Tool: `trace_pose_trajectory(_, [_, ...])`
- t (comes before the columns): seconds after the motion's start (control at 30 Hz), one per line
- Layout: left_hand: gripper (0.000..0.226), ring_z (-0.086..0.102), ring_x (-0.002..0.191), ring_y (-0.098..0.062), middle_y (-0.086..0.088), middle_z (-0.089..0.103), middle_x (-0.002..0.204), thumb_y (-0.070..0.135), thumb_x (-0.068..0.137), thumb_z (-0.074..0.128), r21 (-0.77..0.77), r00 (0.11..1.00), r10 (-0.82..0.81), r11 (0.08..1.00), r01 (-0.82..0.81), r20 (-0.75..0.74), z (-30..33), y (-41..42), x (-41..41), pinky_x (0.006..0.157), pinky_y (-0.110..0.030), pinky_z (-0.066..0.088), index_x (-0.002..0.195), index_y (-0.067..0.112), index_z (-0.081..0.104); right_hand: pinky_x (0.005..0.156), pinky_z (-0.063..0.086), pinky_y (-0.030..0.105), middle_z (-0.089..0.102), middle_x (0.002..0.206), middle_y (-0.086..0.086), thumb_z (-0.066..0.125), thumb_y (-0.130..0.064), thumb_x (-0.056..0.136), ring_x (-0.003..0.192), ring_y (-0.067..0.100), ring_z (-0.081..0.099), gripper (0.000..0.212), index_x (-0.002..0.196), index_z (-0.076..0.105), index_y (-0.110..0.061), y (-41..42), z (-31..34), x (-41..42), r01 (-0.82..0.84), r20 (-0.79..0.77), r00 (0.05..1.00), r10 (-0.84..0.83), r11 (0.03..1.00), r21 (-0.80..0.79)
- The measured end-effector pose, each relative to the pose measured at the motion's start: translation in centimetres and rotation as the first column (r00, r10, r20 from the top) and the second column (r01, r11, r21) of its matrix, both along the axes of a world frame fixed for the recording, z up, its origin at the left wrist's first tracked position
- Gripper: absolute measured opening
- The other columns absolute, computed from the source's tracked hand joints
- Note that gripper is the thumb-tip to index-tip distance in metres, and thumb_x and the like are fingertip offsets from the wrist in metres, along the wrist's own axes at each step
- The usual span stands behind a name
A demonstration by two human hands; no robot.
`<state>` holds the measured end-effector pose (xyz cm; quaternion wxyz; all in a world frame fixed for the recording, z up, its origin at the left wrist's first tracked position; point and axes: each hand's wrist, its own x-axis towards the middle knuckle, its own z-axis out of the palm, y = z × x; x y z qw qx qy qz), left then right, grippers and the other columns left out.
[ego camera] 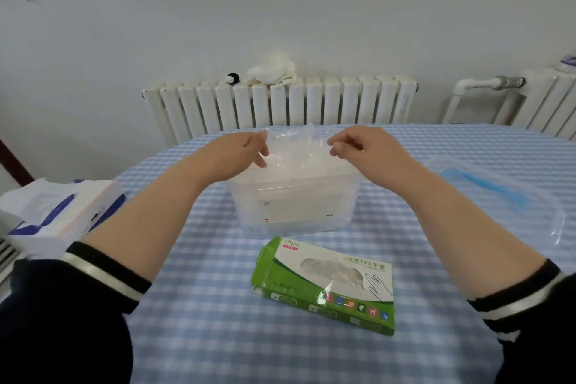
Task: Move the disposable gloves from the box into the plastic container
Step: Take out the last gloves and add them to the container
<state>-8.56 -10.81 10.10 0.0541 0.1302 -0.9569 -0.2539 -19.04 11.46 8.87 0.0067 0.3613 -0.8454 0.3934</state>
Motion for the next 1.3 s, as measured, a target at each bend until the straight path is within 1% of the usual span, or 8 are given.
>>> trace_pose_trajectory(0.13, [0.047, 0.051, 0.109, -0.009, 0.008, 0.06, 0.114, 0.041, 0.106, 0.024, 0.016, 0.924, 0.103, 0.994, -0.105, -0.367, -2.1, 0.3, 2.4, 0.091, -0.026, 0.031, 0.108, 0.018, 0.066, 0.069, 0.046, 0.016, 0.065, 0.077, -0.014, 0.062, -0.02, 0.093, 0.069, -0.003, 0.059, 0.013, 0.084, 0.065, -0.029, 2.1, -1.4, 1.3, 0.129, 0.153, 0.986, -0.067, 0.889, -0.439])
trace_pose_trajectory(0.27, [0.03, 0.056, 0.087, -0.02, -0.004, 0.066, 0.092, 0.021, 0.101, 0.04, -0.357, 0.605, -0.227, 0.928, -0.102, -0.763, -5.0, 1.9, 4.8, 0.079, -0.03, 0.04, 0.092, 0.005, 0.065, 0.052, 0.041, 0.013, 0.056, 0.053, -0.009, 0.065, -0.017, 0.091, 0.049, 0.002, 0.049, 0.012, 0.08, 0.066, -0.014, 3.9, -2.2, 3.6, 0.062, 0.201, 0.979, 0.031, 0.897, -0.438])
trace_pose_trajectory(0.4, [0.035, 0.056, 0.072, -0.012, 0.004, 0.065, 0.083, 0.039, 0.099, 0.044, -0.454, 0.691, -0.463, 0.865, 0.215, -0.555, -7.8, 4.9, 5.9, 0.058, -0.03, 0.047, 0.09, 0.014, 0.067, 0.069, 0.045, 0.01, 0.071, 0.08, -0.014, 0.069, -0.02, 0.088, 0.072, -0.003, 0.062, 0.009, 0.089, 0.071, -0.029, 4.4, -3.4, 5.8, -0.337, 0.223, 0.929, 0.296, 0.925, 0.178])
trace_pose_trajectory(0.57, [0.078, 0.045, 0.107, 0.002, 0.023, 0.049, 0.121, 0.064, 0.067, 0.075, -0.182, 0.917, -0.4, 0.901, 0.393, -0.002, -10.4, 6.6, 5.9, 0.091, -0.018, 0.038, 0.132, 0.033, 0.046, 0.104, 0.036, 0.026, 0.034, 0.146, -0.016, 0.061, -0.022, 0.091, 0.128, 0.004, 0.04, 0.036, 0.122, 0.062, -0.041, 3.3, -6.2, 6.7, -0.425, 0.222, 0.903, 0.368, 0.697, 0.577])
trace_pose_trajectory(0.8, [0.085, 0.041, 0.111, 0.001, 0.023, 0.046, 0.12, 0.056, 0.064, 0.083, -0.085, 0.919, -0.394, 0.916, 0.392, -0.014, -10.4, 6.9, 6.6, 0.095, -0.01, 0.032, 0.135, 0.035, 0.041, 0.088, 0.039, 0.017, 0.052, 0.117, -0.017, 0.062, -0.031, 0.092, 0.106, -0.001, 0.05, 0.01, 0.087, 0.069, -0.033, 2.8, -7.6, 6.7, -0.391, 0.203, 0.92, 0.336, 0.83, 0.397])
trace_pose_trajectory(0.9, [0.093, 0.042, 0.109, 0.004, 0.025, 0.046, 0.115, 0.054, 0.061, 0.085, 0.0, 0.93, -0.369, 0.93, 0.369, 0.012, -10.0, 7.0, 6.7, 0.093, -0.015, 0.037, 0.133, 0.05, 0.026, 0.08, 0.047, 0.019, 0.069, 0.094, -0.008, 0.055, -0.029, 0.095, 0.086, 0.004, 0.062, 0.02, 0.082, 0.069, -0.024, 3.1, -6.9, 6.5, -0.219, 0.227, 0.949, 0.219, 0.975, -0.025])
trace_pose_trajectory(1.03, [0.104, 0.04, 0.116, 0.005, 0.029, 0.044, 0.123, 0.055, 0.062, 0.084, 0.008, 0.932, -0.357, 0.934, 0.358, 0.064, -10.4, 7.0, 6.9, 0.101, -0.019, 0.038, 0.14, 0.047, 0.015, 0.069, 0.054, 0.022, 0.072, 0.082, 0.006, 0.046, -0.02, 0.101, 0.075, 0.014, 0.068, 0.033, 0.088, 0.07, -0.001, 3.6, -5.0, 6.3, 0.145, 0.451, 0.883, 0.13, 0.838, -0.525])
trace_pose_trajectory(1.3, [0.064, 0.057, 0.108, -0.004, 0.029, 0.054, 0.117, 0.067, 0.071, 0.063, 0.379, 0.908, -0.165, 0.869, 0.318, -0.385, -7.1, 7.8, 6.8, 0.087, -0.019, 0.048, 0.126, 0.047, 0.037, 0.064, 0.06, 0.029, 0.075, 0.092, 0.012, 0.044, -0.009, 0.1, 0.074, 0.02, 0.071, 0.032, 0.088, 0.074, -0.006, 4.2, -3.8, 7.2, 0.146, 0.674, 0.661, 0.329, 0.825, -0.546])
